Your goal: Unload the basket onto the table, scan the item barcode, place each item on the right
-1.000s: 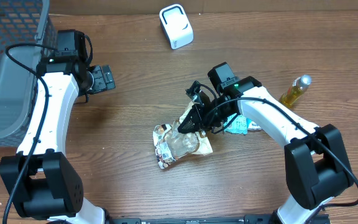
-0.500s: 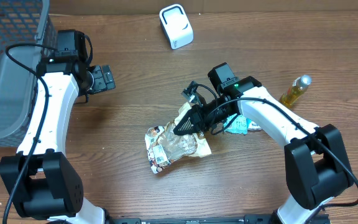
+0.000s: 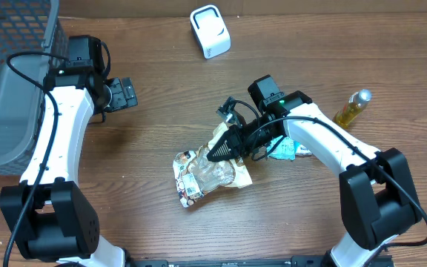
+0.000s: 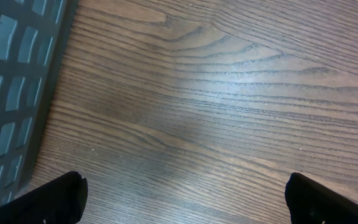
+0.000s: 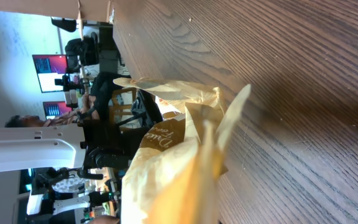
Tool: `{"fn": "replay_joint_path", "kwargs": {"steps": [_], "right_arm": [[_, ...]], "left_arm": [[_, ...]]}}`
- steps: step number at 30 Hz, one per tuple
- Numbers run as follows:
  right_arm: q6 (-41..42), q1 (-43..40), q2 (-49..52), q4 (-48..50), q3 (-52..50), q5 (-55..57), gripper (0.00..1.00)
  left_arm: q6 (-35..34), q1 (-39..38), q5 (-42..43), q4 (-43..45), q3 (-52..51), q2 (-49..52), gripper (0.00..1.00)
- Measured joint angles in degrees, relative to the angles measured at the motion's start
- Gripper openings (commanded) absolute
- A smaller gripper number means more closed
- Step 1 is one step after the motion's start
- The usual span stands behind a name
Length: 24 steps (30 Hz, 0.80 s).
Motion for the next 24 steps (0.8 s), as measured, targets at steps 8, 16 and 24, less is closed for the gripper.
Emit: {"fn": "replay_joint_path", "kwargs": {"steps": [8, 16, 24], "right_arm": [[-0.5, 0.0, 0.0, 0.0, 0.0, 0.0, 0.04], [-1.3, 0.0, 0.0, -0.1, 0.0, -0.5, 0.04], [-1.3, 0.0, 0.0, -0.1, 0.0, -0.6, 0.04]], "left_arm": [[0.0, 0.0, 0.0, 0.0, 0.0, 0.0, 1.0], [0.0, 0.0, 0.0, 0.0, 0.0, 0.0, 1.0], [0.0, 0.0, 0.0, 0.0, 0.0, 0.0, 1.0]]}}
